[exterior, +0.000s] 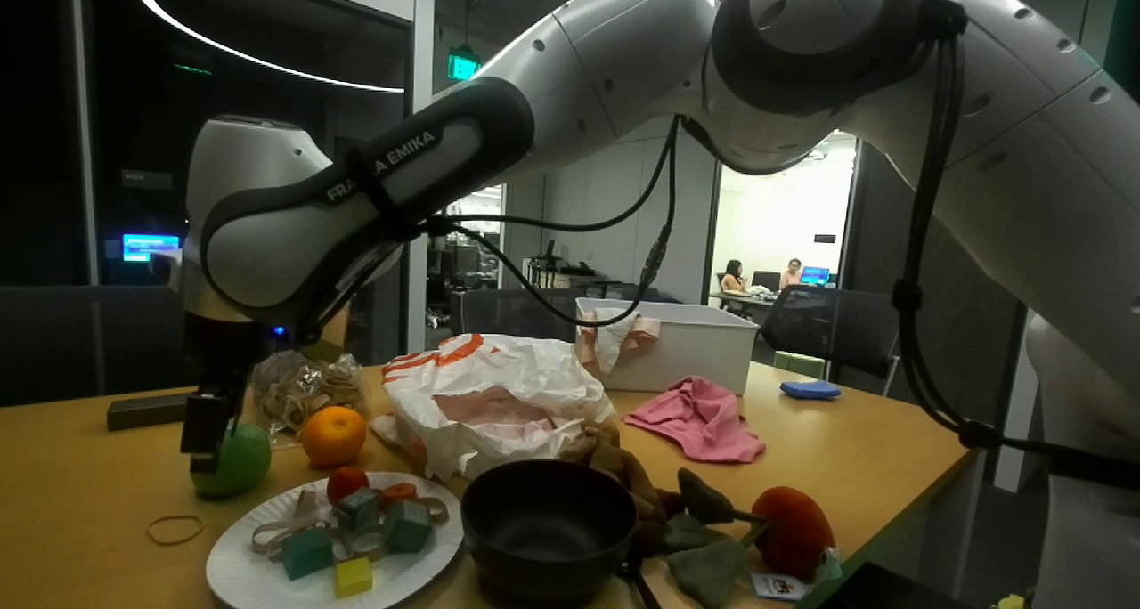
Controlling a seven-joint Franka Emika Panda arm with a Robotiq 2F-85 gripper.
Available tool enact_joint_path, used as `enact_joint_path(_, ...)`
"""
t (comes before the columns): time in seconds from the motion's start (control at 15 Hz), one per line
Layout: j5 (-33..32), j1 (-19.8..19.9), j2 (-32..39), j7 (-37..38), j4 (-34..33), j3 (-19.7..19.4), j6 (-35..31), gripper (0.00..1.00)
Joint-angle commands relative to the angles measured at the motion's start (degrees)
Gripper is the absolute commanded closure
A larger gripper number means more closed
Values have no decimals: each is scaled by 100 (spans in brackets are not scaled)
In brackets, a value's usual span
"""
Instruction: Pick up the orange toy, green apple toy and small red toy and put them into the black bowl one by one
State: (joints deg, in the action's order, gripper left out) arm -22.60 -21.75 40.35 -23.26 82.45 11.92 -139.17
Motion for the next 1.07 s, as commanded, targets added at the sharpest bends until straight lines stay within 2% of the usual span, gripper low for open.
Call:
enact_joint_path(0.0, -83, -54, -7, -256, -344, 16, -111, 0)
enact_joint_path(0.93, -679, -295, 1008, -432, -1174, -476, 11, 1)
enact_joint_path(1.0, -700, -295, 1008, -422, -1137, -496, 9, 26)
